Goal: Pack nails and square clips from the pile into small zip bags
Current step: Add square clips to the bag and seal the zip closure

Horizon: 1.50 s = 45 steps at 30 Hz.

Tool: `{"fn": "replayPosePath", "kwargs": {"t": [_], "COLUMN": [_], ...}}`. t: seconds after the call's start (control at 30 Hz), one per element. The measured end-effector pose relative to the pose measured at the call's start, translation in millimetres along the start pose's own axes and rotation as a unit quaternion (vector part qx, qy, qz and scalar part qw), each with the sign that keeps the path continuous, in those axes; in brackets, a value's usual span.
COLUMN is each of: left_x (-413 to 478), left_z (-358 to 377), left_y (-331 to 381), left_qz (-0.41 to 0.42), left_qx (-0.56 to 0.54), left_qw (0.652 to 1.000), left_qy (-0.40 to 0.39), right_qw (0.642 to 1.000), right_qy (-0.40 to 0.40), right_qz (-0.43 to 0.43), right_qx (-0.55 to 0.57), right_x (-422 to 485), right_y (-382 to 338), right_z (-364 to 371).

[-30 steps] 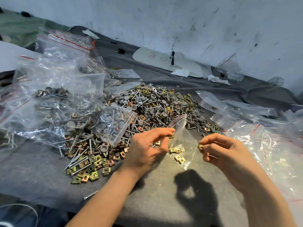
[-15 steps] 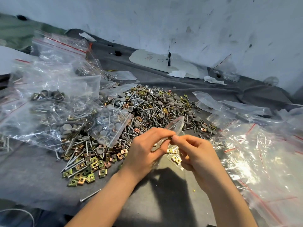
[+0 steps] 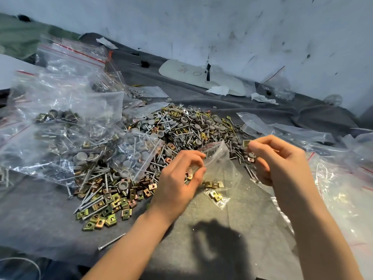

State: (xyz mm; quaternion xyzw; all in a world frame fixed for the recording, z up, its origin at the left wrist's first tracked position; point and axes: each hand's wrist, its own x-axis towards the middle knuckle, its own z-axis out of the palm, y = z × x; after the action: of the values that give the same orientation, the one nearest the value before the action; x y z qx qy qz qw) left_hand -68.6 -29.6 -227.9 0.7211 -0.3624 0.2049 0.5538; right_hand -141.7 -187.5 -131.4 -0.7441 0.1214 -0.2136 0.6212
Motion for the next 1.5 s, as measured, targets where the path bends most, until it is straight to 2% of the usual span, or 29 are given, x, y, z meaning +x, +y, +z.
{"fn": "replayPosePath", "kwargs": {"t": [0.17,0.27,0.33,0.4,0.47,0.53,0.6,0.7,0.77,0.83,0.93,1.03,1.13,1.2,1.3,1.43,1.5], "left_x": [0,1,0,-1,0,0,0,0,0,0,1,0,0,1,1,1,2], "left_z": [-1,-1,-1,-1,-2,-1,-1,-2,-3,-2,-2,-3,-3,-3,-4,-5,-6], "left_y": [-2,-3,-4,-4,-3,-3,-4,-2,-1,0,0,-1,-1,-1,-1,1,2], "left_qz": [-0.101,-0.106,-0.08,-0.055,-0.036,-0.025,-0.02,-0.024,-0.028,-0.025,-0.025,-0.026,-0.03,-0.03,-0.033,-0.036,-0.028], "left_qx": [-0.096,-0.094,-0.064,-0.05,-0.045,-0.042,-0.043,-0.055,-0.055,-0.048,-0.053,-0.058,-0.06,-0.055,-0.053,-0.042,-0.034], "left_qw": [0.99,0.99,0.995,0.997,0.998,0.999,0.999,0.998,0.998,0.998,0.997,0.996,0.996,0.996,0.997,0.996,0.997], "left_qy": [0.012,0.013,0.007,0.004,0.002,0.004,0.009,0.008,0.009,0.017,0.041,0.059,0.056,0.055,0.055,0.064,0.07], "right_qw": [0.995,0.977,0.94,0.885,0.822,0.786,0.798,0.889,0.93,0.948,0.963,0.963,0.933,0.891,0.849,0.84,0.83], "right_qy": [-0.027,-0.064,-0.099,-0.127,-0.161,-0.183,-0.17,-0.084,-0.029,-0.002,-0.035,-0.055,-0.002,-0.013,-0.042,-0.024,-0.038], "right_qz": [-0.06,-0.121,-0.189,-0.231,-0.237,-0.227,-0.236,-0.212,-0.157,-0.082,0.062,0.113,0.042,-0.001,-0.051,-0.098,-0.101], "right_qx": [-0.078,-0.165,-0.266,-0.383,-0.492,-0.545,-0.527,-0.397,-0.33,-0.309,-0.26,-0.237,-0.357,-0.453,-0.524,-0.533,-0.547], "right_x": [7,13,17,24,29,32,35,43,52,60,66,68,76,79,81,81,81], "right_y": [-14,-20,-27,-34,-40,-43,-43,-35,-22,-4,30,61,79,87,100,109,110], "right_z": [8,14,20,25,28,27,22,9,-1,-8,-14,-16,-18,-17,-16,-20,-22]}}
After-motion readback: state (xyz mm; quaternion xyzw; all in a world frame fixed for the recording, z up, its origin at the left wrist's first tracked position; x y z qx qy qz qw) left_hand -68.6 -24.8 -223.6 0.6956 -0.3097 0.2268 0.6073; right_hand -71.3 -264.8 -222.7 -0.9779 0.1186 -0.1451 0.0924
